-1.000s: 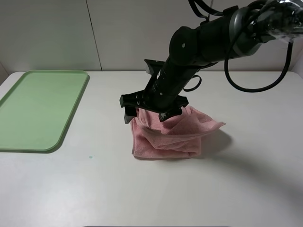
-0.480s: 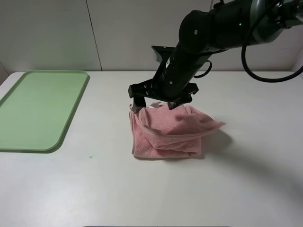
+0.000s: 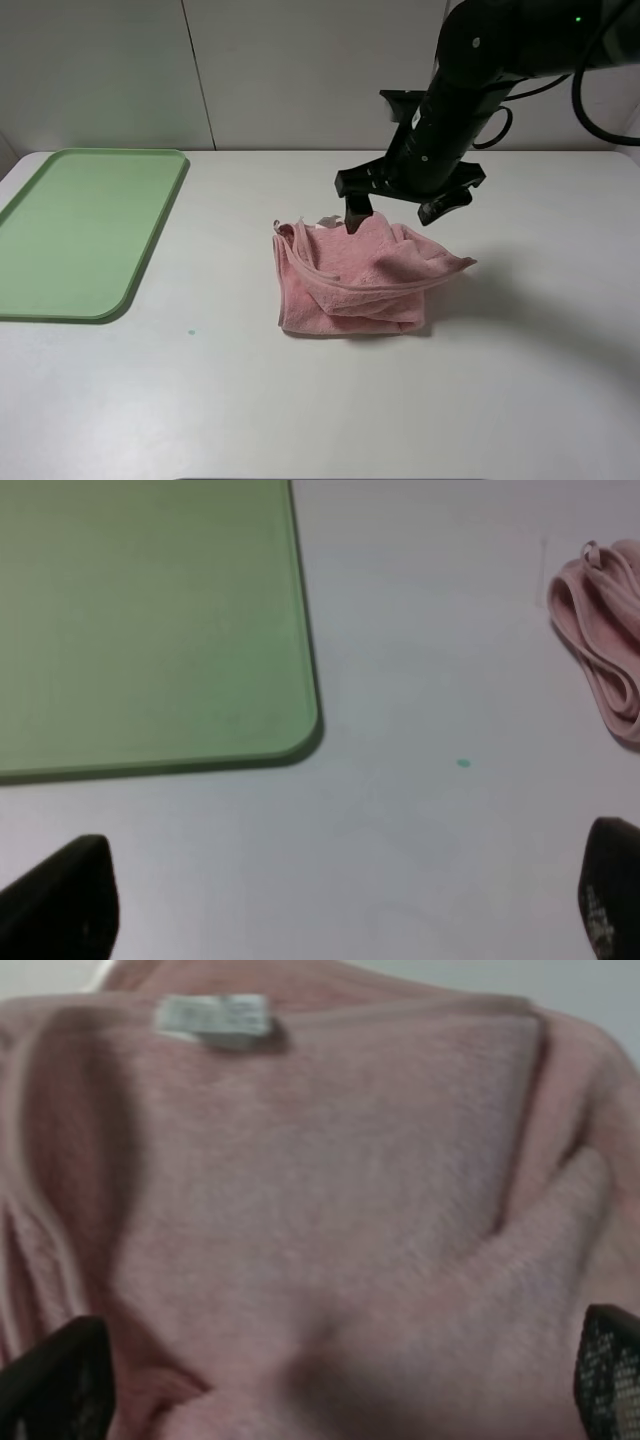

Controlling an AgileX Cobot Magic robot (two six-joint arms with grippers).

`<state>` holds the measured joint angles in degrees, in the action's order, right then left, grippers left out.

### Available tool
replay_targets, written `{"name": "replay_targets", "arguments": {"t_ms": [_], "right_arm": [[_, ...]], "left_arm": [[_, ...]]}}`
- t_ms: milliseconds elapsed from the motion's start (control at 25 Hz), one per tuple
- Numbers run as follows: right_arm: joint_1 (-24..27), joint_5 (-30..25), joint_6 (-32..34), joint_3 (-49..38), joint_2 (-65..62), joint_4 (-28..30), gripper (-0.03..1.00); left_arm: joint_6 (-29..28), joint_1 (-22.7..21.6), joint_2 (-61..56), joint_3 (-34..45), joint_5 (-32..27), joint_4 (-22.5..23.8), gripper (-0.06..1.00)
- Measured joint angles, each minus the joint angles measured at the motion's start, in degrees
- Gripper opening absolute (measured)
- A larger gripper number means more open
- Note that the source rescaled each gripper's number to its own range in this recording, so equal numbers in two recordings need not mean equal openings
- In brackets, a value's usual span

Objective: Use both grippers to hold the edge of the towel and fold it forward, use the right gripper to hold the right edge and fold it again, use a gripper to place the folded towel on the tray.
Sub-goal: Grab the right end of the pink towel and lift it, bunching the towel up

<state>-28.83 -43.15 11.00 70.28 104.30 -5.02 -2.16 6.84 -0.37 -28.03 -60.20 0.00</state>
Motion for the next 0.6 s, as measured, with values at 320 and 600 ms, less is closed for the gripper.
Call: {"name": "replay_targets", "arguments": {"t_ms": [320, 600], "right_arm": [[4.00, 2.23, 0.16, -10.17, -6.19, -0.10, 1.00], [4.32, 6.89, 2.12, -16.69, -11.83, -1.17, 1.00]], "left_arm": [[0.00, 0.00, 0.00, 0.00, 0.00, 0.00, 0.92], [0.00, 0.00, 0.00, 0.00, 0.00, 0.00, 0.92]]}}
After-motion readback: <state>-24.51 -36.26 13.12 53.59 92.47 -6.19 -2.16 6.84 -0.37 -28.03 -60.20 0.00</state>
